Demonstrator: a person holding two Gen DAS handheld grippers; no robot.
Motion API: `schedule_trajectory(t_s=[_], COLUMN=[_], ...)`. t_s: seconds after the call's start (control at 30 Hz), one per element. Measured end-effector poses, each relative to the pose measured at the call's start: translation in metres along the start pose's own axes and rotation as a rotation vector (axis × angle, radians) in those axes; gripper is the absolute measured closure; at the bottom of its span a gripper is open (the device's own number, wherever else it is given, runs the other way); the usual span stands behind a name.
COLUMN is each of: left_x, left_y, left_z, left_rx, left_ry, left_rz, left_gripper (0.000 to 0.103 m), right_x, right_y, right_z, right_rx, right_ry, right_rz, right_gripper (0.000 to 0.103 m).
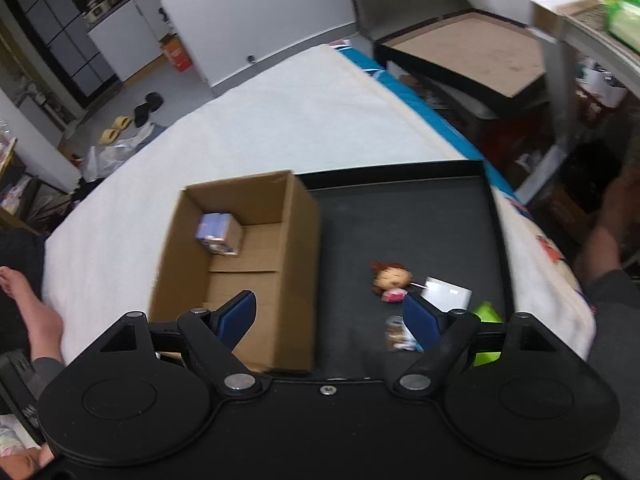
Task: Organize rigid objects
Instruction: 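Move the right gripper back to the pink hooded doll and grasp it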
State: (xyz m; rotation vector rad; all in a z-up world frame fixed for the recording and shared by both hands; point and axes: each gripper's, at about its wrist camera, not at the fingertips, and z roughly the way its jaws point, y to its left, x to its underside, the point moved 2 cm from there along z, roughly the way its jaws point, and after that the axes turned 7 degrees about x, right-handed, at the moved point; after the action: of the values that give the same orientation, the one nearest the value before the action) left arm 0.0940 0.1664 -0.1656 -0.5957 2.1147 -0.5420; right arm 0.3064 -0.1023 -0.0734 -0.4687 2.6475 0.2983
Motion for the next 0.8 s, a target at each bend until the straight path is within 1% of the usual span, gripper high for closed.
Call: schedule_trajectory(t_s=[0.13,0.33,0.47,0.57,0.8], left_x=[0.001,0.0,0.0,0.0,-0.001], left_y=[0.001,-0.001,-0.002,-0.004,-0.006], left_z=[-0.001,-0.002,-0.004,-0.006,-0.006], left_rx=[0.003,-0.001,-0.003,-0.014,-0.019], left_ry=[0.002,0.008,0.005,0.001,0.0], left_rz=[-0.002,0.004,0.003,0.022,0.027], left_gripper=[0.09,0.09,0.09,0.09,0.09], right_x=[0.013,0.042,0.061,0.074,0.091], right_y=[-0.019,-0.039,-0.046,-0.05,-0.058], right_z=[-0.001,0.0,0.011,0.02,0.033], right_rx=[0.024,0.044,0.048,0.052,0.053], right_ry=[0.013,0.041,0.073,0.102,0.139], right_rz=[0.049,0.068,0.089,0.108,0.141], right_gripper=[0.023,0.023,0.023,0.023,0.023])
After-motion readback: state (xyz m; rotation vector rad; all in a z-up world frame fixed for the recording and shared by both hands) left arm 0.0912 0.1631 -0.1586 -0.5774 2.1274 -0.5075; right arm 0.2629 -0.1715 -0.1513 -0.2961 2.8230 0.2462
